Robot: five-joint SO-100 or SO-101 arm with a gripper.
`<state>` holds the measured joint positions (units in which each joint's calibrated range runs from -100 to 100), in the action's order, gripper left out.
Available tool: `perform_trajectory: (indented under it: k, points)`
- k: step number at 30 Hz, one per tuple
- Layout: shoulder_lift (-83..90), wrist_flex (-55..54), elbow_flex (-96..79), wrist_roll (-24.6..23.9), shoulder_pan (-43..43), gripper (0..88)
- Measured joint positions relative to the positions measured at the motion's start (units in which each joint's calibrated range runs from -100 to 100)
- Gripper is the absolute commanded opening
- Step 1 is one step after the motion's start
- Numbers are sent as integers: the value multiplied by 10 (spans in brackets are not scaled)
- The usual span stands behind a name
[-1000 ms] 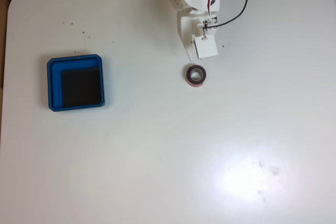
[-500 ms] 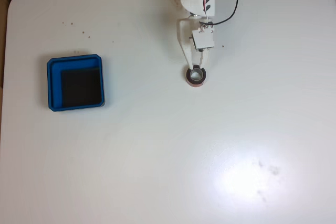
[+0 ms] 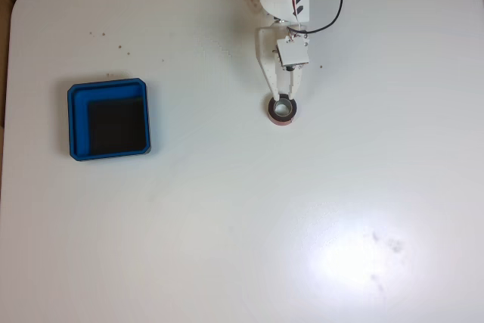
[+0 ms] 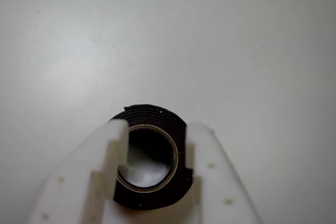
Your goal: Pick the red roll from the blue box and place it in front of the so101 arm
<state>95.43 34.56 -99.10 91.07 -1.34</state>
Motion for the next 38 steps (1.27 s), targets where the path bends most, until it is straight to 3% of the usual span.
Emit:
perform_trajectory:
  k: [5,11,38]
  points:
    - [0,0,0,0,0,91]
    - [0,0,0,2,0,9]
    - [0,-1,0,2,0,8]
